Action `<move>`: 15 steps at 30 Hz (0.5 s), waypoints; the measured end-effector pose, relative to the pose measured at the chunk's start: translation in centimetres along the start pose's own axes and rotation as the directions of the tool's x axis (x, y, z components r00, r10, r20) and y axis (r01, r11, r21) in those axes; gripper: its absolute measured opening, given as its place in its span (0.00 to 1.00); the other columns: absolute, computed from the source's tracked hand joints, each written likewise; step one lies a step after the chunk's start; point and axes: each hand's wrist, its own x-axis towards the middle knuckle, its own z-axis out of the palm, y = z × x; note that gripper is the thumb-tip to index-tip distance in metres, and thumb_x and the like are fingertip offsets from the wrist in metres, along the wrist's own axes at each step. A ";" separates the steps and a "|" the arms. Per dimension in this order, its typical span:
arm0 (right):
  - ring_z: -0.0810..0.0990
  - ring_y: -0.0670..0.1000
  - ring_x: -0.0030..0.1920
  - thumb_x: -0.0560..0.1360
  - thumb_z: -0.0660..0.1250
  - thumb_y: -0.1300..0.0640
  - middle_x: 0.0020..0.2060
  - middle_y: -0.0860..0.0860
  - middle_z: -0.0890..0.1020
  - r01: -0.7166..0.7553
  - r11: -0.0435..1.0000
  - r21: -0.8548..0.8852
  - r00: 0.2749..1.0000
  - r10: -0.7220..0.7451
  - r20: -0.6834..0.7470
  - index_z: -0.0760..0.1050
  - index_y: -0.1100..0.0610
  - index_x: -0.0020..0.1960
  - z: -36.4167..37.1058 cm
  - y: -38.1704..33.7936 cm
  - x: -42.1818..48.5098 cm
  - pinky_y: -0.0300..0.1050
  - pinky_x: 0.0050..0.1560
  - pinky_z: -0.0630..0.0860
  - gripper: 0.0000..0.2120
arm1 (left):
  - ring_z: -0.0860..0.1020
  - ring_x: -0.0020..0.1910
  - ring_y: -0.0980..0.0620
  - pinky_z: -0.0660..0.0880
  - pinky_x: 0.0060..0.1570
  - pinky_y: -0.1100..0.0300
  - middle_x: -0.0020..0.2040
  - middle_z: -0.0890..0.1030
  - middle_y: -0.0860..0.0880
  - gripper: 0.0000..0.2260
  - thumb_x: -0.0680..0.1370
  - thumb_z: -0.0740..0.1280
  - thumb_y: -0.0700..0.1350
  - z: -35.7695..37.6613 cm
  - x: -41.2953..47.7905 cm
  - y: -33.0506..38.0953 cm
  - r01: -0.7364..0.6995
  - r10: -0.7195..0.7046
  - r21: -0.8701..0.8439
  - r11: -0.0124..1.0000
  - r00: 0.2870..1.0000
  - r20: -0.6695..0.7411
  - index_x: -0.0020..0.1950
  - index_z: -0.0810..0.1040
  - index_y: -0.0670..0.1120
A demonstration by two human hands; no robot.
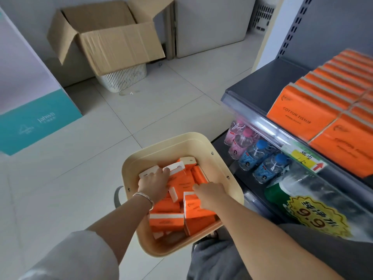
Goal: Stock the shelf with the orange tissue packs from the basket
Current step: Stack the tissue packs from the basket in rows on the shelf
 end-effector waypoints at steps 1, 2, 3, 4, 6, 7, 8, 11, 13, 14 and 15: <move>0.75 0.58 0.57 0.76 0.64 0.57 0.57 0.54 0.75 -0.026 0.999 0.035 0.999 0.027 -0.039 0.64 0.53 0.65 -0.9 0.1 -0.4 0.53 0.50 0.71 0.19 | 0.77 0.56 0.44 0.77 0.46 0.50 0.60 0.74 0.48 0.19 0.78 0.61 0.53 -1.1 -0.1 0.2 0.003 -0.004 -0.007 1.000 1.000 -0.025 0.66 0.64 0.48; 0.74 0.59 0.59 0.76 0.64 0.56 0.58 0.54 0.74 -0.047 0.996 0.075 0.996 0.053 -0.075 0.63 0.54 0.66 -1.9 0.3 -0.9 0.54 0.51 0.70 0.20 | 0.77 0.57 0.43 0.77 0.46 0.49 0.60 0.74 0.48 0.19 0.78 0.61 0.53 -2.2 -0.3 0.5 0.005 -0.006 -0.019 1.000 0.999 -0.050 0.67 0.63 0.48; 0.73 0.59 0.61 0.76 0.64 0.55 0.60 0.54 0.73 -0.061 0.992 0.114 0.990 0.075 -0.116 0.63 0.54 0.67 -2.9 0.4 -1.4 0.55 0.53 0.70 0.21 | 0.77 0.58 0.43 0.76 0.47 0.49 0.60 0.74 0.48 0.20 0.78 0.61 0.52 -3.4 -0.5 0.8 0.003 -0.006 -0.032 0.999 0.997 -0.082 0.67 0.63 0.48; 0.72 0.60 0.62 0.76 0.64 0.54 0.60 0.55 0.73 -0.071 0.988 0.140 0.982 0.094 -0.166 0.62 0.53 0.67 -4.0 0.6 -2.1 0.56 0.54 0.71 0.22 | 0.76 0.58 0.43 0.76 0.48 0.48 0.60 0.74 0.48 0.20 0.78 0.61 0.52 -4.6 -0.7 1.0 0.001 -0.007 -0.045 0.999 0.993 -0.120 0.67 0.63 0.48; 0.72 0.60 0.61 0.76 0.65 0.51 0.60 0.55 0.73 -0.086 0.983 0.161 0.948 0.131 -0.290 0.63 0.53 0.67 -6.3 1.2 -3.9 0.57 0.55 0.71 0.22 | 0.75 0.59 0.43 0.73 0.52 0.48 0.61 0.73 0.48 0.19 0.78 0.61 0.52 -7.3 -1.2 1.7 0.013 -0.027 -0.075 0.997 0.980 -0.198 0.67 0.63 0.48; 0.72 0.60 0.60 0.75 0.65 0.51 0.59 0.55 0.73 -0.094 0.981 0.167 0.921 0.150 -0.359 0.64 0.53 0.65 -7.4 1.7 -4.9 0.57 0.54 0.72 0.21 | 0.75 0.59 0.43 0.71 0.54 0.47 0.61 0.74 0.48 0.19 0.78 0.61 0.53 -8.7 -1.4 2.0 0.022 -0.042 -0.089 0.996 0.971 -0.236 0.66 0.64 0.48; 0.73 0.60 0.59 0.75 0.66 0.50 0.58 0.55 0.74 -0.103 0.979 0.177 0.889 0.170 -0.425 0.66 0.52 0.64 -8.5 2.2 -5.9 0.55 0.53 0.72 0.20 | 0.74 0.60 0.43 0.70 0.55 0.47 0.61 0.74 0.48 0.19 0.77 0.61 0.53 -10.1 -1.5 2.4 0.031 -0.061 -0.112 0.993 0.959 -0.276 0.65 0.64 0.48; 0.74 0.59 0.60 0.74 0.67 0.49 0.58 0.54 0.75 -0.137 0.967 0.214 0.771 0.239 -0.590 0.67 0.52 0.64 -11.5 4.1 -9.5 0.52 0.53 0.73 0.20 | 0.71 0.61 0.42 0.70 0.56 0.46 0.61 0.71 0.46 0.19 0.77 0.62 0.52 -14.4 -2.2 4.2 0.003 -0.101 -0.238 0.971 0.910 -0.401 0.65 0.66 0.47; 0.73 0.59 0.61 0.75 0.67 0.49 0.59 0.54 0.74 -0.153 0.949 0.277 0.684 0.304 -0.663 0.67 0.52 0.64 -13.1 5.5 -12.1 0.52 0.55 0.73 0.21 | 0.70 0.62 0.41 0.70 0.55 0.45 0.62 0.70 0.45 0.19 0.78 0.63 0.52 -17.3 -3.1 6.1 -0.071 -0.087 -0.297 0.952 0.869 -0.486 0.65 0.66 0.47; 0.72 0.59 0.61 0.75 0.67 0.50 0.59 0.54 0.73 -0.153 0.935 0.321 0.633 0.342 -0.694 0.67 0.53 0.65 -13.8 6.2 -13.6 0.52 0.55 0.73 0.20 | 0.70 0.62 0.41 0.70 0.55 0.45 0.62 0.70 0.44 0.19 0.78 0.63 0.52 -18.6 -3.6 7.1 -0.111 -0.076 -0.318 0.941 0.850 -0.522 0.65 0.67 0.46; 0.72 0.59 0.61 0.75 0.67 0.51 0.59 0.55 0.73 -0.147 0.919 0.366 0.580 0.380 -0.721 0.68 0.53 0.65 -14.4 6.9 -15.0 0.53 0.55 0.73 0.20 | 0.69 0.62 0.41 0.70 0.54 0.45 0.62 0.69 0.44 0.19 0.77 0.63 0.52 -19.9 -4.1 8.3 -0.150 -0.067 -0.339 0.929 0.831 -0.552 0.65 0.67 0.46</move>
